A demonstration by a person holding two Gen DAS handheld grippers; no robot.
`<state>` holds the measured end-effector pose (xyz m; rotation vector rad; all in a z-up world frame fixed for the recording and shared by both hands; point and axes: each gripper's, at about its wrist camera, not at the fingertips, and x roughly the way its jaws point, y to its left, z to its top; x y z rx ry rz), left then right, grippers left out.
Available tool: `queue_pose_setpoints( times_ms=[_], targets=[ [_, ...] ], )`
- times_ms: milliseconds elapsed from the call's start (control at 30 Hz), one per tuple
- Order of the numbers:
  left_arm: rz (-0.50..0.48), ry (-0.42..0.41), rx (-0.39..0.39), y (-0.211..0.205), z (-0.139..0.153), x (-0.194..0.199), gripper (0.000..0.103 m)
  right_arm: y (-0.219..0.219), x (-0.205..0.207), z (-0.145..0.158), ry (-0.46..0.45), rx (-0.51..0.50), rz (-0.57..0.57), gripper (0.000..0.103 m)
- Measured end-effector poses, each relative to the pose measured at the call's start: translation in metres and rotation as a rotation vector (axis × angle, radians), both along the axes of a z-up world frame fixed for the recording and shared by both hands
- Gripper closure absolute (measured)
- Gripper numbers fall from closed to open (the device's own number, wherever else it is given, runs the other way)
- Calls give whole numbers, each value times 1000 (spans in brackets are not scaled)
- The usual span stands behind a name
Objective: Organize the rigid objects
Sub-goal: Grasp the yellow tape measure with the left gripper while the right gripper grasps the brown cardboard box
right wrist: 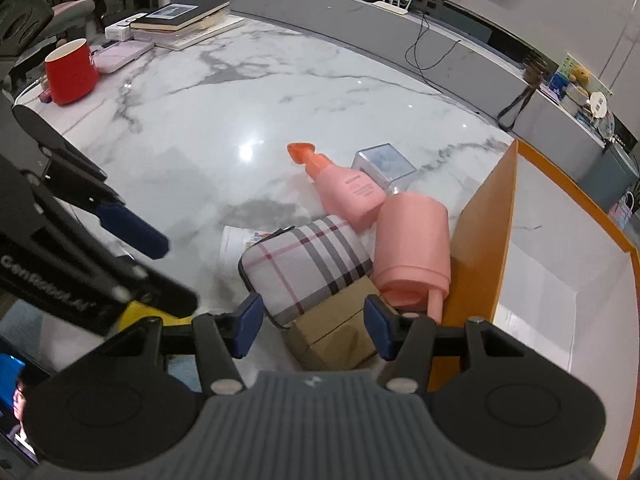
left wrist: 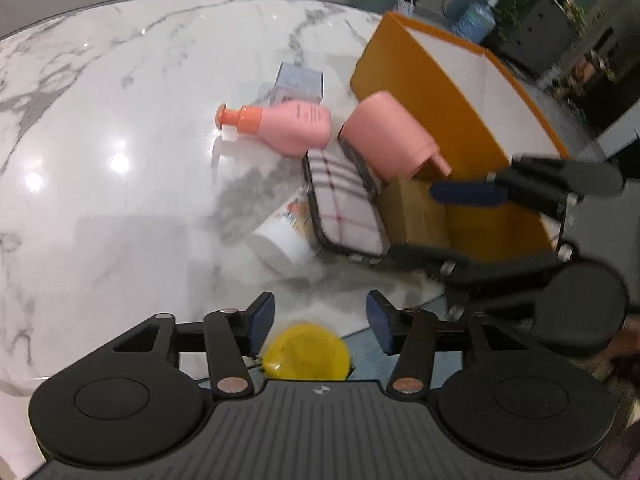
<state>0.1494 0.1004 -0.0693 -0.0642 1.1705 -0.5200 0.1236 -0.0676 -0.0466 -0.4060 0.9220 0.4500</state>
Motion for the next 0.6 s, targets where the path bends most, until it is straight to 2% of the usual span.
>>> queue_pose_setpoints(
  times_ms=[167, 367, 600],
  targets=[
    [-81, 34, 31, -1, -11, -5, 27, -3, 1, -2, 4, -4, 15, 48],
    [-144, 53, 122, -8, -23, -15, 23, 0, 2, -4, 7, -58, 73, 48],
    [-164, 72, 139, -7, -31, -21, 20, 3, 14, -5, 44, -167, 170, 42]
  ],
)
